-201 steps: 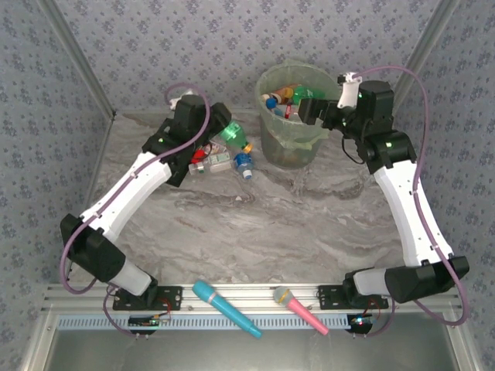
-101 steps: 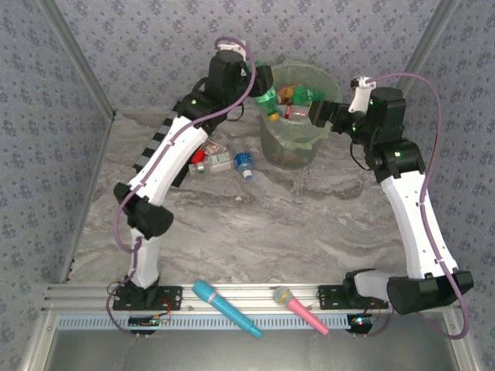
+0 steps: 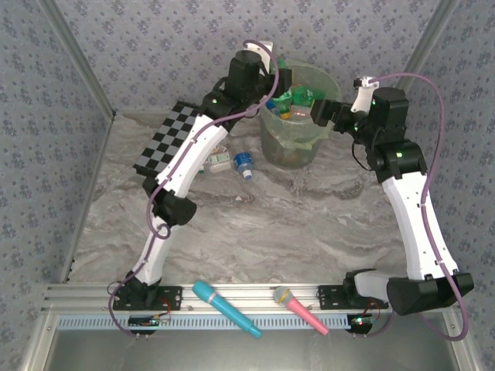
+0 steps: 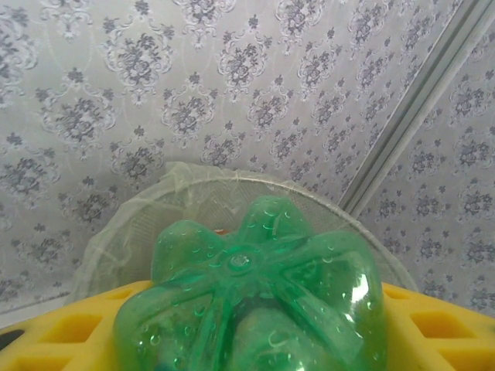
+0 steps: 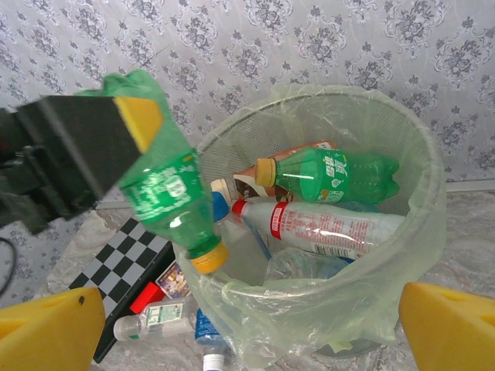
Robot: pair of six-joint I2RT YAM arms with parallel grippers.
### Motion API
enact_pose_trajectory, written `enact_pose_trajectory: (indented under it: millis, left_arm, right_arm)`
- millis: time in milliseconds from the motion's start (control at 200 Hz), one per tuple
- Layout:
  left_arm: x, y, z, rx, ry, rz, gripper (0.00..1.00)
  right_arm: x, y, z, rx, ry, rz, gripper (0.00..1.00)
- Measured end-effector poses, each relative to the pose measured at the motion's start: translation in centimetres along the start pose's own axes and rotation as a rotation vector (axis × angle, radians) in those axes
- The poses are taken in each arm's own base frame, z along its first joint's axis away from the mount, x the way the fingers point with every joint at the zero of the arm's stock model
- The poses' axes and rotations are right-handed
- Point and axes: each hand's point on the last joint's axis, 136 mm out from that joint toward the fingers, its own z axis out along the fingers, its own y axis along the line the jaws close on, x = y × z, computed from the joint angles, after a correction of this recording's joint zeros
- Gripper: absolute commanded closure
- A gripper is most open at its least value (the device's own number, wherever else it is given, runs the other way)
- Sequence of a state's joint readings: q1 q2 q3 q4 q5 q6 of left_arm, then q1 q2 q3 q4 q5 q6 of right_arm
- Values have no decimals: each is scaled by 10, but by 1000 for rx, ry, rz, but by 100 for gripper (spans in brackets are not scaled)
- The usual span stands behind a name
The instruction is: Put the plastic bottles in the bin
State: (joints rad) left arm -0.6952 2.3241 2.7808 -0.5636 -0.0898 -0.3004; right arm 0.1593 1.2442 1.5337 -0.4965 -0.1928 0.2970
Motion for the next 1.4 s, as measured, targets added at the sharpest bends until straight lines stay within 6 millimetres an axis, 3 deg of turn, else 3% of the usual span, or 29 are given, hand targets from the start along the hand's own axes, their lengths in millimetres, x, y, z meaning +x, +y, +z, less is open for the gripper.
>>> enact_pose_trajectory:
  millis: [215, 460, 600, 740, 1005, 1139, 1279, 1399]
  left_arm:
    - [21, -9, 15, 14, 26, 71, 39]
    - [18, -11, 16, 13, 7, 141, 36]
    - [20, -9, 17, -4, 9, 193, 18]
    - [23, -15, 17, 5, 14, 229, 8]
    - [31, -39, 14, 54, 22, 245, 6]
    - [32, -42, 14, 61, 25, 232, 7]
    - [29, -32, 14, 18, 20, 199, 12]
    - [27, -12, 12, -55, 31, 165, 20]
  right_arm:
    - [0, -2, 0, 8, -3, 3, 0]
    - [0, -3, 0, 14, -2, 3, 0]
    - [2, -5, 1, 18, 1, 5, 0]
    - [4, -6, 2, 21, 6, 6, 0]
    - [4, -6, 2, 21, 7, 6, 0]
    - [4, -6, 2, 21, 8, 6, 0]
    - [4, -6, 2, 21, 8, 7, 0]
    - [3, -6, 0, 20, 4, 7, 0]
